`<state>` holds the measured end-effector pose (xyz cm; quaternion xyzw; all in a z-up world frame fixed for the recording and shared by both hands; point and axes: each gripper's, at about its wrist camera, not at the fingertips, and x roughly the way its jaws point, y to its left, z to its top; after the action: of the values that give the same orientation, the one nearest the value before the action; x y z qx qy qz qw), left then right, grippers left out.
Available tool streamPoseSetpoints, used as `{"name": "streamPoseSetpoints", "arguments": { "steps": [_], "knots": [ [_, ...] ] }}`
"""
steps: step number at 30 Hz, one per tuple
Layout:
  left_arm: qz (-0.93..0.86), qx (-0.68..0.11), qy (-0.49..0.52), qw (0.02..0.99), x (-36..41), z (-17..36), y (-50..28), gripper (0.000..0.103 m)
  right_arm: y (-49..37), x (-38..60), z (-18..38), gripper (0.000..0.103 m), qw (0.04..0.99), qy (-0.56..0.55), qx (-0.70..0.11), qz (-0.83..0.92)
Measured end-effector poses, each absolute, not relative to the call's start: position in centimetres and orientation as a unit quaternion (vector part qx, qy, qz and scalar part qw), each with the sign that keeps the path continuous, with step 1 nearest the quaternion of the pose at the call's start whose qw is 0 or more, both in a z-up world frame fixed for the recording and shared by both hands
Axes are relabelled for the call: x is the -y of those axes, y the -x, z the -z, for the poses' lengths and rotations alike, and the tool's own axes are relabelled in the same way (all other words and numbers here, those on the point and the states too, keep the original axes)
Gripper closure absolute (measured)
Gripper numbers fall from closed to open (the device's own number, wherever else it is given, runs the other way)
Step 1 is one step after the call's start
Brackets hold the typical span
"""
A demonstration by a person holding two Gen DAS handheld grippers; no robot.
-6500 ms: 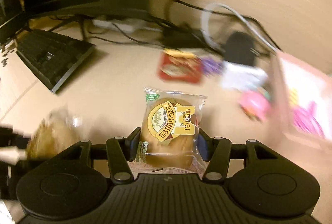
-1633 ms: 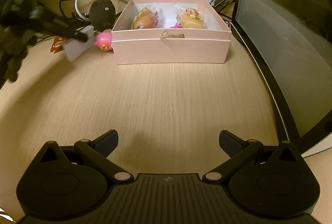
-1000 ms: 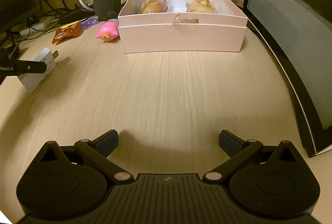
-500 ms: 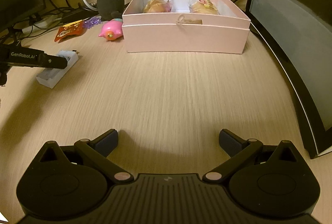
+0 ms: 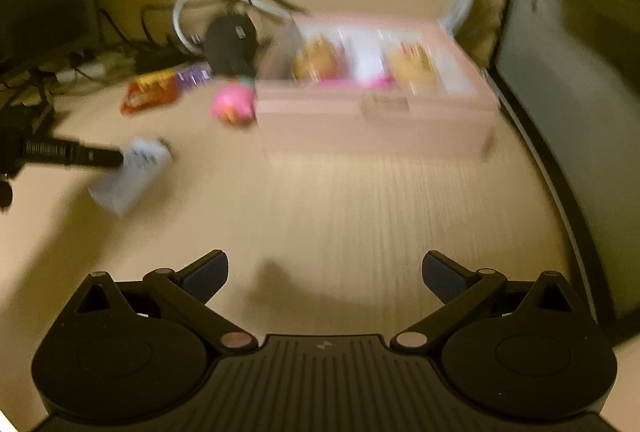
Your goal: Organize objects
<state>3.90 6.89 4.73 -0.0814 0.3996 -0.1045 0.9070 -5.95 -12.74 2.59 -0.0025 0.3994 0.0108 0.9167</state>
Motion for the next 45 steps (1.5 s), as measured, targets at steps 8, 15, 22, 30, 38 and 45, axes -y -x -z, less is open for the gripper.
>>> {"name": "streamPoseSetpoints", "arguments": {
  "steps": [8,15,22,30,38,45],
  "knots": [
    [0.08,-0.405,0.121,0.903,-9.0,-5.8,-2.6,0.097,2.4,8.5,-4.1,0.0,0.919,0.04,-0.385,-0.067],
    [0.081,-0.42,0.102,0.898,-7.0,-5.1,-2.9,0.096,2.8,9.4,-3.6,0.0,0.913,0.023,-0.402,-0.059],
    [0.101,-0.403,0.088,0.905,-5.3,-6.1,-3.1,0.095,3.4,12.9,-1.9,0.0,0.909,-0.002,-0.417,-0.007],
    [-0.004,-0.364,0.123,0.923,-10.3,-6.6,-9.5,0.089,4.5,14.2,-1.5,0.0,0.916,-0.007,-0.402,0.01],
    [0.011,-0.348,0.057,0.936,-8.7,-6.2,-18.0,0.089,4.5,14.0,-0.2,0.0,0.909,0.005,-0.417,0.021],
    [-0.001,-0.395,0.011,0.918,-8.0,-3.7,-21.2,0.088,4.7,14.9,-0.1,0.0,0.906,-0.009,-0.422,0.034]
  ]
}}
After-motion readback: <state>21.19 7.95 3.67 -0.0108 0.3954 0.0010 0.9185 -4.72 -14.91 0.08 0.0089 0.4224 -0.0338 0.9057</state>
